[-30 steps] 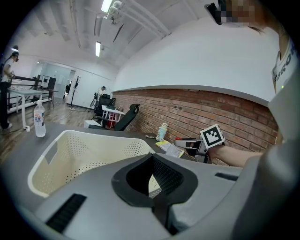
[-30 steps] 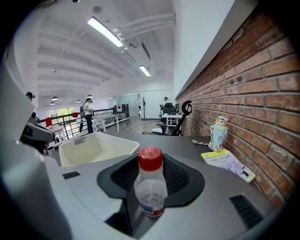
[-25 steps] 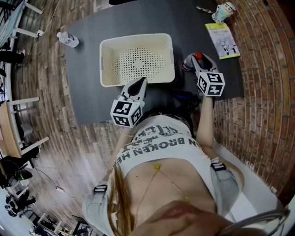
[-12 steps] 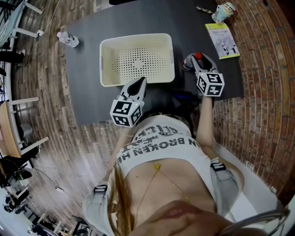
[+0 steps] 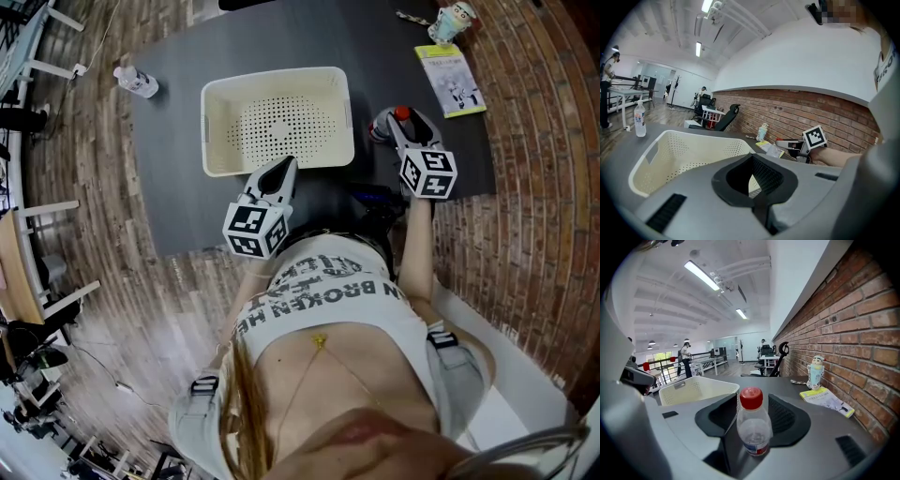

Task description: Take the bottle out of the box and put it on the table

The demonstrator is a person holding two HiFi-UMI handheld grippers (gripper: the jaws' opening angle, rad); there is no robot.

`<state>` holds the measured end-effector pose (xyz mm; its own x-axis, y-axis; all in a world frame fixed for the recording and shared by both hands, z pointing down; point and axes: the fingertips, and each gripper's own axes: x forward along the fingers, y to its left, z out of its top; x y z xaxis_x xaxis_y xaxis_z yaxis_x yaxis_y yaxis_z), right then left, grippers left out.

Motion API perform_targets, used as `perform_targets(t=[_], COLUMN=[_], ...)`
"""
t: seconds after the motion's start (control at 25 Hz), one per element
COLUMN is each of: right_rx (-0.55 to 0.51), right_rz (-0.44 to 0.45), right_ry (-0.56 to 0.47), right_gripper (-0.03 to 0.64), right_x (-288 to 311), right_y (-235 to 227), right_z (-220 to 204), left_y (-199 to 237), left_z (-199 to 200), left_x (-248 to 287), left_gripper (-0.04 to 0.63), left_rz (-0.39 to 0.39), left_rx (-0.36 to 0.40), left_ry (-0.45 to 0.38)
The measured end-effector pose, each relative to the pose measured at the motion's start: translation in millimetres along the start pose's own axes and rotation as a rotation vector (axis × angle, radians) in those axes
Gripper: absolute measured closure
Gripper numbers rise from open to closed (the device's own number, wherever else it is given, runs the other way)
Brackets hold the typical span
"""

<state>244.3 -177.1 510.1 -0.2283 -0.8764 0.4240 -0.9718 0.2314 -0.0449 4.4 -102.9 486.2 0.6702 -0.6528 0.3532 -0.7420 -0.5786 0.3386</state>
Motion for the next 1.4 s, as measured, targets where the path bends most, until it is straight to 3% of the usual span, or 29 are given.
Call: perform_targets(t=[0.48, 0.84, 0.88, 0.96, 1.12, 1.4], right_rx=[0.056, 0.034, 0.023, 0.006, 0.006, -0.104], right_rz=[-0.003, -0.023, -0.028, -0.027, 0.076, 0.322], right_ry=[0.014, 0.061, 0.069, 0.069, 0.039, 0.036], right_gripper=[0.423, 0.425, 0.432, 0.513, 0.597, 0.607], right_x=[-28.2, -32.5, -34.0, -36.6, -31.7, -11.0], right_y=[-2.4, -0.6, -0.8, 0.7, 24.0, 121.6], right_z=[-9.4, -20.4, -22.1, -22.8, -16.8, -11.4], left_y=[3.5, 6.8, 7.4, 8.3, 8.7, 13.9], left_z=[-1.5, -3.3, -3.0, -3.1, -0.7, 10.4], left_x=[1.7, -0.8, -1.3, -2.4, -2.5, -8.1], left_gripper=[0.591, 0.591, 0.591, 0.591, 0.591, 0.591], left_rz=[-0.005, 0.007, 0.011, 0.016, 0.017, 0.007], left_rx=[0.001, 0.0, -0.001, -0.004, -0.001, 0.003], left_ry=[0.005, 0.005, 0.003, -0.002, -0.017, -0.05])
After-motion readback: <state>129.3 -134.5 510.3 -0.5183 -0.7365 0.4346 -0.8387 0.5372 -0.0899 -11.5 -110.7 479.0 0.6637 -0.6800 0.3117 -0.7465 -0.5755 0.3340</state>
